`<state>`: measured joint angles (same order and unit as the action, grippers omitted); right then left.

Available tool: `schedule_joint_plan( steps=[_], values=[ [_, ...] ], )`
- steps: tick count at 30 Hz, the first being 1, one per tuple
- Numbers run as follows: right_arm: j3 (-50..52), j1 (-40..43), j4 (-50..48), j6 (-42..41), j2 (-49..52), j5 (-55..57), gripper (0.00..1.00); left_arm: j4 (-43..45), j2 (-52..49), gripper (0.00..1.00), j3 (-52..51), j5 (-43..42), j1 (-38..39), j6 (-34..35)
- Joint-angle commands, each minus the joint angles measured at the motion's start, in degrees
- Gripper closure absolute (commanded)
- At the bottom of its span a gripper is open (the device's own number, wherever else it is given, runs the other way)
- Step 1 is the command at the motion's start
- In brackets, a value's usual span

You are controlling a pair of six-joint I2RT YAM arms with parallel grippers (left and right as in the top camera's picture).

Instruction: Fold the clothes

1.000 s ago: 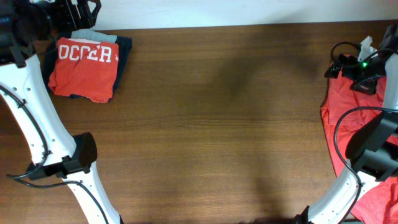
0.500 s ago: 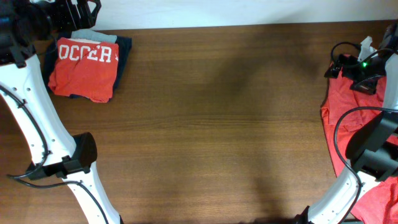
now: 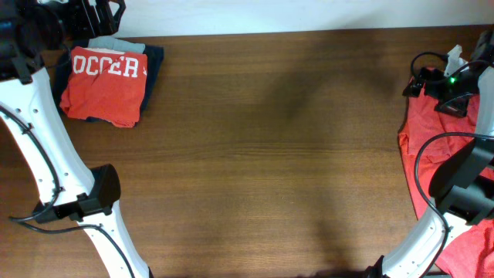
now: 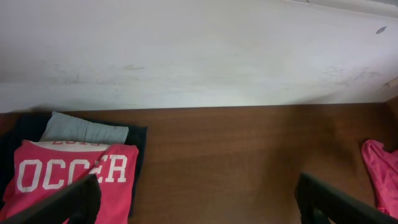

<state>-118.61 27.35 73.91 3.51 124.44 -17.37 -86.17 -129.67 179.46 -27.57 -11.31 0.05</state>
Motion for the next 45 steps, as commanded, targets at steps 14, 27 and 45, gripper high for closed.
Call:
schedule_joint_plan(
  steps=[14, 27, 45],
  values=[
    [-0.44, 0.00, 0.00, 0.28, -0.59, 0.52, 0.01, -0.02, 0.04, 0.01, -0.17, 0.46, 0.07, 0.37],
    [-0.44, 0.00, 0.00, 0.28, -0.59, 0.52, 0.02, -0.02, 0.04, 0.01, -0.17, 0.46, 0.09, 0.37],
    [-0.44, -1.60, 0.00, 0.28, -8.79, 0.52, 0.01, -0.02, 0.04, 0.01, -0.17, 0.46, 0.09, 0.37]
  ],
)
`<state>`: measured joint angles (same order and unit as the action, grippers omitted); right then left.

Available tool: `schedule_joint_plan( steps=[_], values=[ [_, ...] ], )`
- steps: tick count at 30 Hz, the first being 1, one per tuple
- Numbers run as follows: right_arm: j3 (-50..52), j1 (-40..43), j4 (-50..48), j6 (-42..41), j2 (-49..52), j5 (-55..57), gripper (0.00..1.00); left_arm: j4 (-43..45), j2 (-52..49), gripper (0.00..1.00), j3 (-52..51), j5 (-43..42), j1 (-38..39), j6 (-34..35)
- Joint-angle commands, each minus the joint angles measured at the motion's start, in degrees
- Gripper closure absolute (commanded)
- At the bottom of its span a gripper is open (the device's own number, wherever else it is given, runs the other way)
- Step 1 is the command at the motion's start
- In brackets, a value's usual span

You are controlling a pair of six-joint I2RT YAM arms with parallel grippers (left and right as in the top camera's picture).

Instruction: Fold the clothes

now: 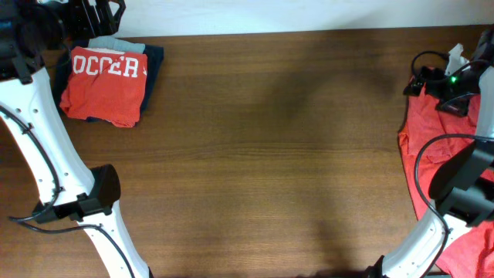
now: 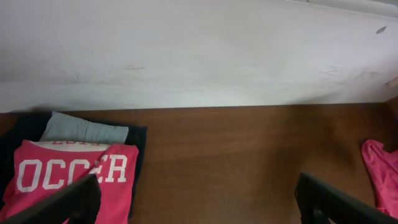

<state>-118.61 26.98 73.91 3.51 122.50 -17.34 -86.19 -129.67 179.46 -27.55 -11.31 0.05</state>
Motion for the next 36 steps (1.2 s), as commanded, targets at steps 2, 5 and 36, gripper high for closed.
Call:
schedule_joint_plan(
  steps=[2, 5, 36],
  values=[
    [-0.44, -1.99, 0.02, 0.28, -9.81, 0.52, 0.01, 0.00, 0.04, 0.01, -0.17, 0.44, 0.07, 0.37],
    [-0.44, -3.52, 0.02, 0.28, -14.82, 0.50, 0.01, 0.00, 0.04, 0.01, -0.17, 0.44, 0.09, 0.37],
    [4.44, -40.04, -0.59, 2.19, -57.99, 2.89, 0.01, 0.00, 0.04, 0.01, -0.17, 0.44, 0.09, 0.37]
  ],
)
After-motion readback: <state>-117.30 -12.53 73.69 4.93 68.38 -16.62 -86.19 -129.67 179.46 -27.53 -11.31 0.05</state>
